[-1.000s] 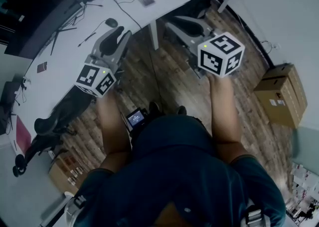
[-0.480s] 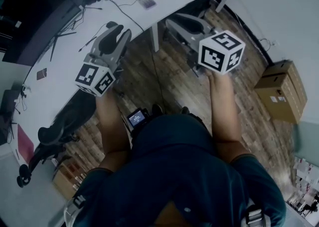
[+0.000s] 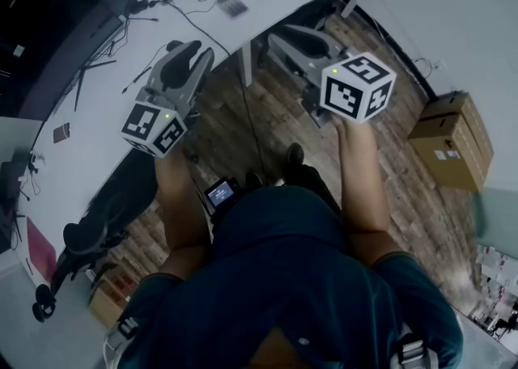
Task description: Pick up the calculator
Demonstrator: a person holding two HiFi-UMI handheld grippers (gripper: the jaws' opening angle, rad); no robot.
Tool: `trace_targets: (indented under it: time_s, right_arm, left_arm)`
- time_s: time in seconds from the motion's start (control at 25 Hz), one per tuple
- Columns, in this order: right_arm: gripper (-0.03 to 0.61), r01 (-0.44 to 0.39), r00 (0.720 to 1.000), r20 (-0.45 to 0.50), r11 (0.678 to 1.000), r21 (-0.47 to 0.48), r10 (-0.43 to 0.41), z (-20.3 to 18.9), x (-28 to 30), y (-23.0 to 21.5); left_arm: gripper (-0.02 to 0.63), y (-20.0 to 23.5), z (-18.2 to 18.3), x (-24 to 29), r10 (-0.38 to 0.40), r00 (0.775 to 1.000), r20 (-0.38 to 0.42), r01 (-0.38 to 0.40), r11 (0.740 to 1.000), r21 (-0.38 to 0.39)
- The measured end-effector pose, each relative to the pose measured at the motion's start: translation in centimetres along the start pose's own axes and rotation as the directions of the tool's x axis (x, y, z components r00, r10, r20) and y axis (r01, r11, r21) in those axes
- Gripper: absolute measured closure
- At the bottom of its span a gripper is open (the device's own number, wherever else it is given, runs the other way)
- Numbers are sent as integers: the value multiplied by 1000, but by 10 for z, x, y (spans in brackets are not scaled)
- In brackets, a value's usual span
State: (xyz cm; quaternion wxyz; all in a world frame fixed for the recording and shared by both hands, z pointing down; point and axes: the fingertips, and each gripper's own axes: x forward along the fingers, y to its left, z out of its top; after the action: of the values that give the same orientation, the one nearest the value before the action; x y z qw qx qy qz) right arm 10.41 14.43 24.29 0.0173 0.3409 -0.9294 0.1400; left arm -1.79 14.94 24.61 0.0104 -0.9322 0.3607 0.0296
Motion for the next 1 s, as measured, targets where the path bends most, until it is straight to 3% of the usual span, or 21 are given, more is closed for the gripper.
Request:
trace_targets:
  time_s: [0.48,1.0]
  right_arm:
    - [497,-106,994,3,994,30,106,17,48,-68]
    - [497,-205,976,-62,977,52,208,26,107,-132]
  left_arm:
    - [511,39,-4,49,95,995,-34,-94,995,33]
    - [511,89,-25,99,207,977,-52,-207,978,7]
